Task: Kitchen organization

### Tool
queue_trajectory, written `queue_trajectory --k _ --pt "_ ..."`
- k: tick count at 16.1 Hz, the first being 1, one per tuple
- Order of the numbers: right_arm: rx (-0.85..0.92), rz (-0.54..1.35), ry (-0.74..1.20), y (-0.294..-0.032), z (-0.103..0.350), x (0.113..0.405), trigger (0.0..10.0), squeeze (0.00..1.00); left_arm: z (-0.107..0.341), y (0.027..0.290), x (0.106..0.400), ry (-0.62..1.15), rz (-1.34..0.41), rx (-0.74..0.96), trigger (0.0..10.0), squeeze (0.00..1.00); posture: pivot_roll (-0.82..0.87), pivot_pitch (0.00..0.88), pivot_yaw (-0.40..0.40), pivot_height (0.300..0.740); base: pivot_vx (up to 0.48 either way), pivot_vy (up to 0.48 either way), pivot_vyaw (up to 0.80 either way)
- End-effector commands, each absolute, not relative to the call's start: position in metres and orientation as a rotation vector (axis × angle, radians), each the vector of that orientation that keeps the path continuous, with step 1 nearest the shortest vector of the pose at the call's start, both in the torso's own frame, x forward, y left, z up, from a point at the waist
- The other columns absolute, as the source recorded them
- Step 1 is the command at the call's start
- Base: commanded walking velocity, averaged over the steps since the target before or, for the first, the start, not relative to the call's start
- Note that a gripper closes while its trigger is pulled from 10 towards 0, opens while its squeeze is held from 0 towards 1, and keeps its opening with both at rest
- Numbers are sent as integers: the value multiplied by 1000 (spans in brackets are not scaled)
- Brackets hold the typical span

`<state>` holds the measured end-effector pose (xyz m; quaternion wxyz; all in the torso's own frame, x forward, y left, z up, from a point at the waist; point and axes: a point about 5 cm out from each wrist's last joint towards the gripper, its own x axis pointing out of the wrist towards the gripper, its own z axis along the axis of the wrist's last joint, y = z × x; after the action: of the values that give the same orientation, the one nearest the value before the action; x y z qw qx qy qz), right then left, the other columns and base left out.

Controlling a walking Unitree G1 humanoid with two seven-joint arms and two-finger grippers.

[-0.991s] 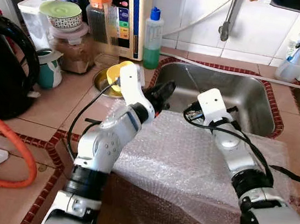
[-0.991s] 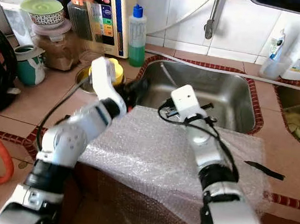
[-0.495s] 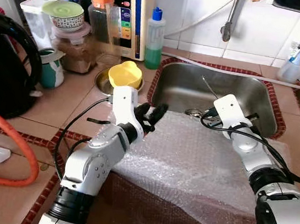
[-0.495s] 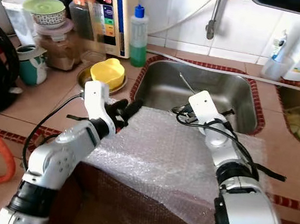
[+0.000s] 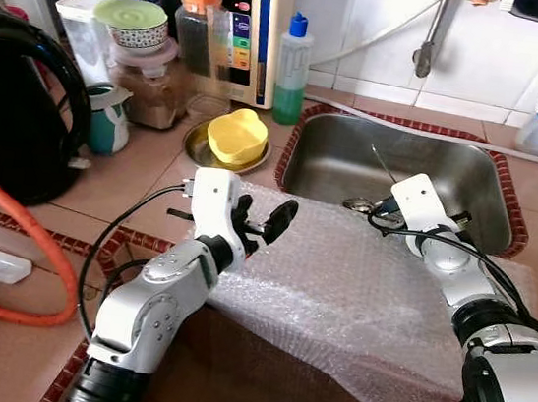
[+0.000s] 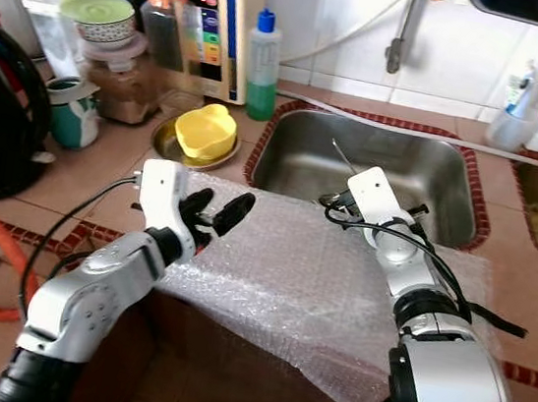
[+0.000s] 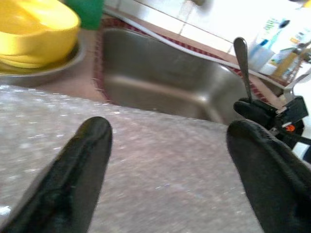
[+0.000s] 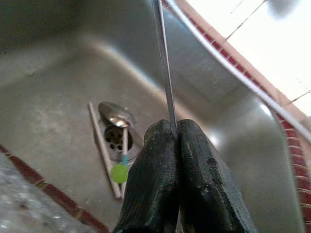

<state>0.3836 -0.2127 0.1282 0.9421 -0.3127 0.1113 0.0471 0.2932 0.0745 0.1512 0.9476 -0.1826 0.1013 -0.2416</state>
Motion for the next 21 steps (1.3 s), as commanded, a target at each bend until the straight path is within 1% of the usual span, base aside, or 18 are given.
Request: queue_trajectory --k 1,6,7,8,13,14,16,17,21 --pt "-606 96 236 -210 132 386 10000 1000 153 77 290 206 -492 -339 10000 1000 218 0 45 740 0 0 0" --pt "-584 116 223 -202 133 388 10000 1000 150 75 284 215 -527 -270 10000 1000 216 0 43 740 0 0 0" --pt "-610 126 216 -201 134 389 10000 1000 151 72 284 213 -546 -260 10000 647 210 0 45 740 0 0 0" --pt "-614 126 214 -201 133 388 10000 1000 151 68 284 212 -563 -241 10000 0 205 0 46 740 0 0 0" --pt "-635 128 233 -206 130 386 10000 1000 151 67 284 215 -572 -233 10000 0 202 0 48 740 0 0 0" --pt "-671 134 238 -206 129 385 10000 1000 150 68 284 216 -568 -228 10000 0 204 0 48 740 0 0 0" --pt "-667 137 246 -206 128 386 10000 1000 151 69 284 215 -566 -225 10000 0 209 0 46 740 0 0 0" --pt "-699 122 237 -206 131 387 10000 1000 151 69 284 215 -566 -225 10000 0 210 0 45 740 0 0 0" --pt "-452 132 276 -203 136 391 10000 1000 150 67 284 218 -575 -227 10000 0 205 0 40 740 0 0 0"
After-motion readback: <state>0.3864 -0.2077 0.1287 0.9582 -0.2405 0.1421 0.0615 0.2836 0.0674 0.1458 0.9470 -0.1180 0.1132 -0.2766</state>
